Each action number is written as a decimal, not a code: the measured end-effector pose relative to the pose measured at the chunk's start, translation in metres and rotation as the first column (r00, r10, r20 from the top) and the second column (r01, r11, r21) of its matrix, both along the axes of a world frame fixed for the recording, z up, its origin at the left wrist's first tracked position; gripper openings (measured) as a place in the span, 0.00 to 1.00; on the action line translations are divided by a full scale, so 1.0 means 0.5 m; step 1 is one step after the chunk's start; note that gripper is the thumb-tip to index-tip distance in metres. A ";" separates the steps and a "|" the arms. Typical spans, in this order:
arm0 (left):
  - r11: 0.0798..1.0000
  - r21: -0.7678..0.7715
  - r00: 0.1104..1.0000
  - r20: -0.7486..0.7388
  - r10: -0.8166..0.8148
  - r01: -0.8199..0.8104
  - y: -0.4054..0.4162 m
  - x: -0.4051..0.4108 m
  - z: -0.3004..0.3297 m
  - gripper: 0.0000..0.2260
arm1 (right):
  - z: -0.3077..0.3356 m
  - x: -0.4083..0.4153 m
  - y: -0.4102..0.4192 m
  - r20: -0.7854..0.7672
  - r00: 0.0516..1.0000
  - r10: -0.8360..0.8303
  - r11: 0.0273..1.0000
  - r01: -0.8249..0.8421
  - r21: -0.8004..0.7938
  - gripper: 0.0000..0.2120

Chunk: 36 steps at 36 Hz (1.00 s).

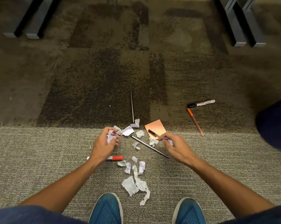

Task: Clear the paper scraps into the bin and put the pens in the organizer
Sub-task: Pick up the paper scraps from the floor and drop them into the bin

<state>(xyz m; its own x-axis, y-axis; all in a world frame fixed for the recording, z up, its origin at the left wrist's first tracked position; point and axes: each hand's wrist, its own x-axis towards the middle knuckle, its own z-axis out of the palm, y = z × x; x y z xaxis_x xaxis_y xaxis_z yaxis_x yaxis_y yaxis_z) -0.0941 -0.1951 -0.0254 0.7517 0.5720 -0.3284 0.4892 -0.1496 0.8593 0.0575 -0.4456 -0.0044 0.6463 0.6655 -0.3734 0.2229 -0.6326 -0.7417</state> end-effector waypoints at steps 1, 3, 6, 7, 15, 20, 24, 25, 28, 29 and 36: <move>1.000 0.006 1.000 -0.001 -0.009 0.009 0.002 0.003 0.004 0.14 | 0.003 0.001 0.003 0.022 1.000 0.021 1.000 -0.021 -0.001 0.09; 0.997 0.068 0.999 -0.010 -0.031 0.032 0.007 0.010 0.008 0.10 | 0.008 0.006 0.011 0.035 0.998 0.047 0.999 -0.046 -0.017 0.06; 0.979 0.201 0.999 -0.033 -0.028 0.034 0.017 0.022 0.010 0.05 | 0.010 0.013 0.021 0.075 0.995 0.064 0.998 -0.061 -0.035 0.02; 0.970 0.241 0.999 -0.043 -0.016 0.026 0.021 0.026 0.011 0.03 | 0.009 0.016 0.024 0.102 0.992 0.074 0.997 -0.070 -0.045 0.02; 0.967 0.255 0.992 -0.113 0.056 -0.026 0.053 0.052 -0.005 0.15 | -0.022 0.036 0.041 0.260 0.938 0.231 0.958 -0.172 -0.229 0.17; 0.972 0.233 0.975 -0.223 0.013 0.040 0.042 0.069 -0.027 0.29 | -0.045 0.034 0.043 0.296 0.902 0.314 0.920 -0.213 -0.329 0.20; 0.959 0.268 0.964 -0.267 -0.014 0.088 0.027 0.079 -0.041 0.31 | -0.056 0.027 0.046 0.296 0.893 0.339 0.908 -0.228 -0.350 0.19; 0.953 0.285 0.961 -0.275 -0.018 0.099 0.024 0.081 -0.043 0.30 | -0.058 0.025 0.047 0.305 0.887 0.347 0.905 -0.232 -0.356 0.17; 0.934 0.329 0.955 -0.294 -0.040 0.141 0.015 0.087 -0.049 0.25 | -0.065 0.020 0.048 0.349 0.857 0.380 0.895 -0.245 -0.372 0.15; 0.928 0.339 0.954 -0.294 -0.050 0.154 0.013 0.087 -0.050 0.22 | -0.066 0.019 0.047 0.355 0.851 0.387 0.892 -0.248 -0.378 0.14; 0.948 0.298 0.970 -0.241 -0.037 0.110 0.014 0.077 -0.042 0.03 | -0.059 0.024 0.041 0.193 0.955 0.227 0.951 -0.174 -0.255 0.03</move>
<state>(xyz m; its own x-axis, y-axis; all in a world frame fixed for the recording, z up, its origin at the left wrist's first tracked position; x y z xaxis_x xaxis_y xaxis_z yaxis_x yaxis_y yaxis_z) -0.0557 -0.1883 -0.0464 0.7204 0.6183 -0.3142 0.6451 -0.4310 0.6309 0.0694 -0.4253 -0.0341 0.5911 0.7013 -0.3984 0.5022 -0.7065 -0.4987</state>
